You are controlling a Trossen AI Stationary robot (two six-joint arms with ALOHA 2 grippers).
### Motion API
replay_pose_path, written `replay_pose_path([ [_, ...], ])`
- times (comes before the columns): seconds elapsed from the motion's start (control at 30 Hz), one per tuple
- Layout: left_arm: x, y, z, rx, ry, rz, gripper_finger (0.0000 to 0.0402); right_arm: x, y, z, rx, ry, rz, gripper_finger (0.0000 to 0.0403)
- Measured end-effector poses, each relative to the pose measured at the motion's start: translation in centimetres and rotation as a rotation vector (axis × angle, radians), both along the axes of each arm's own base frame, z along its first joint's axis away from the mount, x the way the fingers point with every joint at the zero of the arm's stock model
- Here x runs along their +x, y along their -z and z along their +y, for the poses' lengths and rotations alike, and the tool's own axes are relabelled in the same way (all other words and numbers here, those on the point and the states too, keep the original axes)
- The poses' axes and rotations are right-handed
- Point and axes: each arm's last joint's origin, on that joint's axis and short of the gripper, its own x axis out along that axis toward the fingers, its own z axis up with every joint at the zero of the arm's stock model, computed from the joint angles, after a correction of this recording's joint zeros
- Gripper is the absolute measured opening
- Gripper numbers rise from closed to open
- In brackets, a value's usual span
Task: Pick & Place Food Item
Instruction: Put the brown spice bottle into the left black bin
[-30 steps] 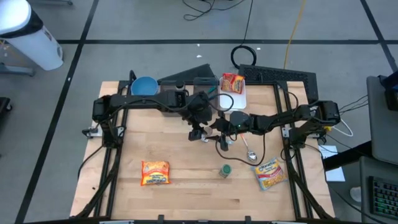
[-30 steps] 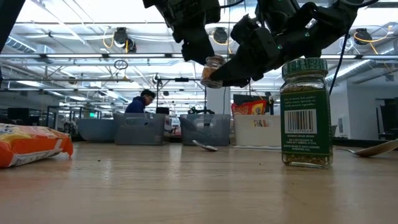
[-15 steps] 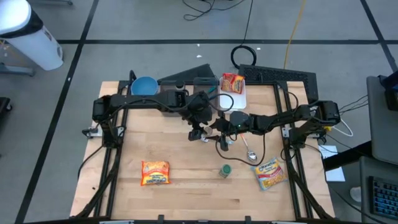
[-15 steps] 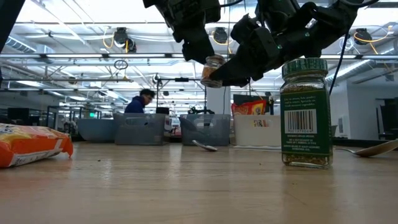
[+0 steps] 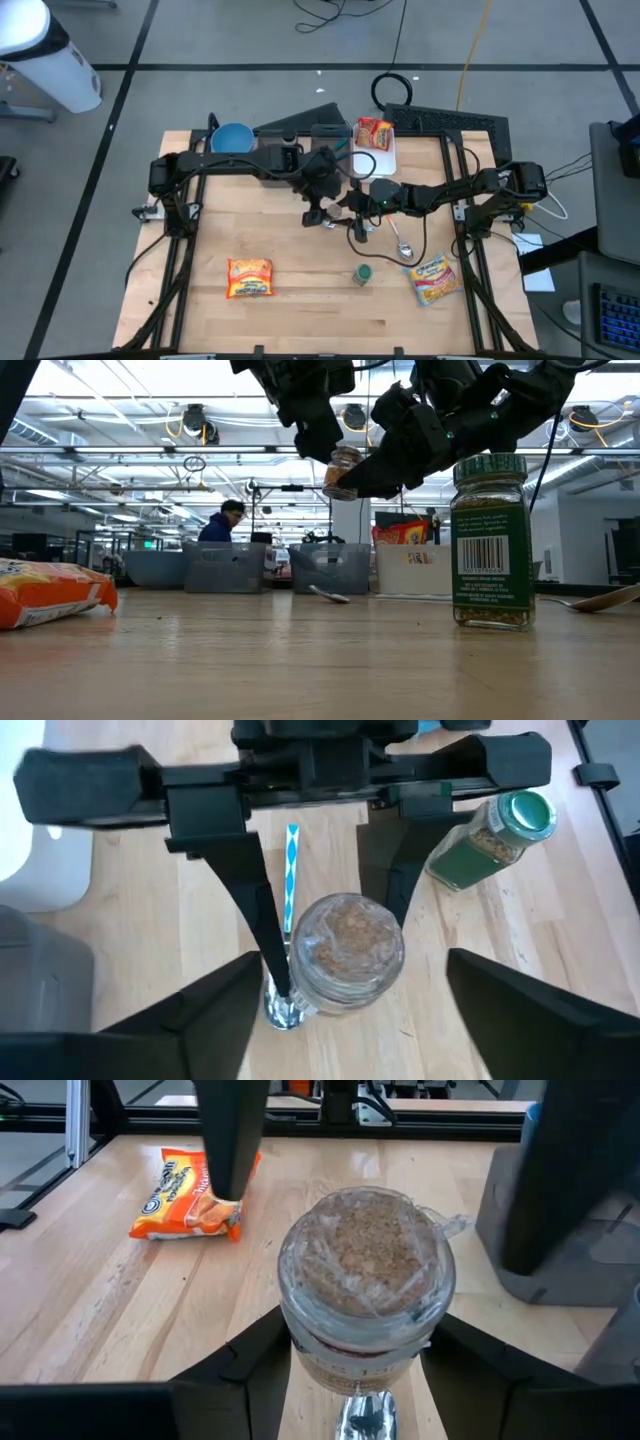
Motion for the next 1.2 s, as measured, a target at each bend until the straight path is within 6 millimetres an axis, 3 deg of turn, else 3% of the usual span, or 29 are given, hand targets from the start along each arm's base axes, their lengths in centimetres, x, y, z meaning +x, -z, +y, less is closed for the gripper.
replay_pose_path([
  [0.17,0.4,-0.3,0.1,-0.005,-0.039,-0.039,0.0380,0.0,0.0,0.0,-0.003,-0.001,0.000,0.0180],
  [0.33,0.5,-0.3,0.0,0.006,-0.029,-0.051,0.0399,0.0,0.0,0.0,-0.004,-0.001,0.000,0.0184],
  [1.2,0.6,0.2,-1.0,0.115,-0.050,-0.011,0.0344,0.1,-0.2,0.0,-0.025,-0.011,-0.022,0.0181],
])
